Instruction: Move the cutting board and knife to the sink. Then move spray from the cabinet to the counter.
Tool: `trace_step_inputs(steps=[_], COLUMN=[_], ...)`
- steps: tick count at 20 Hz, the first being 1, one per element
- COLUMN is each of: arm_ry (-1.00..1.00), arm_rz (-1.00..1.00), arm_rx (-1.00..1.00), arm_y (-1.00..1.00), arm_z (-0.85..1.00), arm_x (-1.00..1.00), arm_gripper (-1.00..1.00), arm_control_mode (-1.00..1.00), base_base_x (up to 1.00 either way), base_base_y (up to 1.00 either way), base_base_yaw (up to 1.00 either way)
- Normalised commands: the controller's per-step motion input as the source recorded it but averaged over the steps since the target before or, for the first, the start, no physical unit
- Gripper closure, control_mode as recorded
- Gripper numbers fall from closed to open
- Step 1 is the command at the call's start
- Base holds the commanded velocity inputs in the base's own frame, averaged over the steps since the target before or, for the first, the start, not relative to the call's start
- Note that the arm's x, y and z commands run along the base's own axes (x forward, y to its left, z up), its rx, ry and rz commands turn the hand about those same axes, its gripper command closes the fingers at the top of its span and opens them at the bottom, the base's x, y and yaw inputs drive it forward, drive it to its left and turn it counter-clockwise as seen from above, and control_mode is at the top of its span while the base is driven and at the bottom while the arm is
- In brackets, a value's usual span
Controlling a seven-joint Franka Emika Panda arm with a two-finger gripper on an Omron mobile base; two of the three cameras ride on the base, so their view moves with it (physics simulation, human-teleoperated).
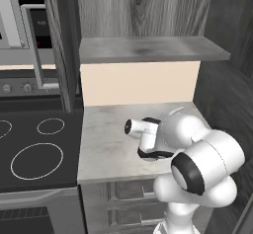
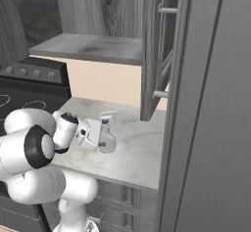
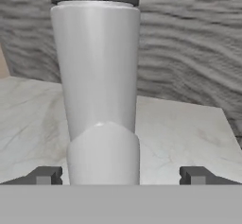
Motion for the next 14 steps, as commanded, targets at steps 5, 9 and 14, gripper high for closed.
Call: trace_step_inputs(steps=[5,9,14], arm_ry=[0.00,0.04,0.06], arm_rz=[0.00,-0.01,0.00], arm_rx=[0.00,0.00,0.00], arm_y=[0.07,0.25,0.26], arm_z=[0.00,0.00,0.02], arm_x=[0.00,0.00,0.04], arm_gripper=[-1.00,-1.00,-1.00], arm_control_mode=[-1.00,-1.00,-1.00], base_base_x=[0.00,0.00,0.00], base_base_y=[0.00,0.00,0.00], base_base_yaw=[0.00,0.00,0.00])
